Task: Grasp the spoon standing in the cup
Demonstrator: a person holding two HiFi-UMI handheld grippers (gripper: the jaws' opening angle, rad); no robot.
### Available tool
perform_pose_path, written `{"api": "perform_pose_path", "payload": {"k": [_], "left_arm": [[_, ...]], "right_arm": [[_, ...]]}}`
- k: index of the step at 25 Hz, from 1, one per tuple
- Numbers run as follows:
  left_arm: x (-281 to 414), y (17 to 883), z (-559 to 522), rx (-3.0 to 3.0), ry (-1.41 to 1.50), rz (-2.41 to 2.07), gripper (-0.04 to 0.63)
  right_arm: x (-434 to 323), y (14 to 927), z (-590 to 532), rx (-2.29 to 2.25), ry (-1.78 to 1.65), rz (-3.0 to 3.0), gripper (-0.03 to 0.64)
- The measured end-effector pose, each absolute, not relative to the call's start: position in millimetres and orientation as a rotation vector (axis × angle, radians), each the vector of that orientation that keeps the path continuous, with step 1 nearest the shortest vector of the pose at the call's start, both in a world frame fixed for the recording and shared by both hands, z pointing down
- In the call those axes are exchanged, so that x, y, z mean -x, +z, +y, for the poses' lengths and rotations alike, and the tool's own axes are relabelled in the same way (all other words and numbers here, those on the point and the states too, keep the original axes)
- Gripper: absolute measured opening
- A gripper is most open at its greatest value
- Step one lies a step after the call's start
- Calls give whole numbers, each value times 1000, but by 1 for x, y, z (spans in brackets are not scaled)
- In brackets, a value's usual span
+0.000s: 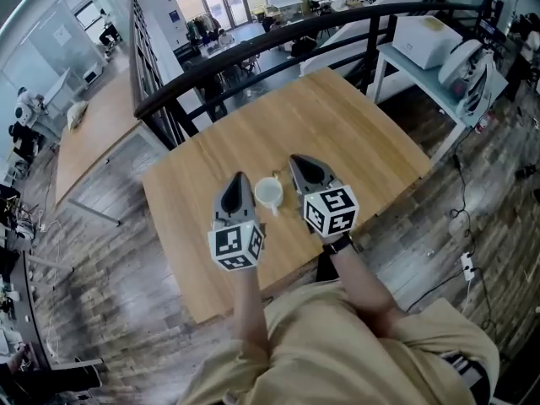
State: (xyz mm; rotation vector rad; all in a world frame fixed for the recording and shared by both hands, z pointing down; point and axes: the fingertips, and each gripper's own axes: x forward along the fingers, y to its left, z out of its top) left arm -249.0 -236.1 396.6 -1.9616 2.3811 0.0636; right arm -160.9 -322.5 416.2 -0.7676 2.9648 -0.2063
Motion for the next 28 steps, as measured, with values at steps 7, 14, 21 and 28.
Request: {"api": "perform_pose_path", "payload": {"k": [7, 14, 21, 28], "left_arm": [[240, 378, -231, 1965, 62, 2348, 12], [235, 368, -222, 1953, 45, 2330, 12], [234, 368, -224, 1953, 45, 2324, 12], [238, 377, -232, 1962, 35, 2343, 12]], "right_arm": [[136, 369, -313, 787, -115, 2872, 17], [123, 354, -301, 831, -12, 2858, 17], [122, 354, -303, 858, 28, 2875, 17], [125, 359, -312, 858, 17, 2887, 17]]}}
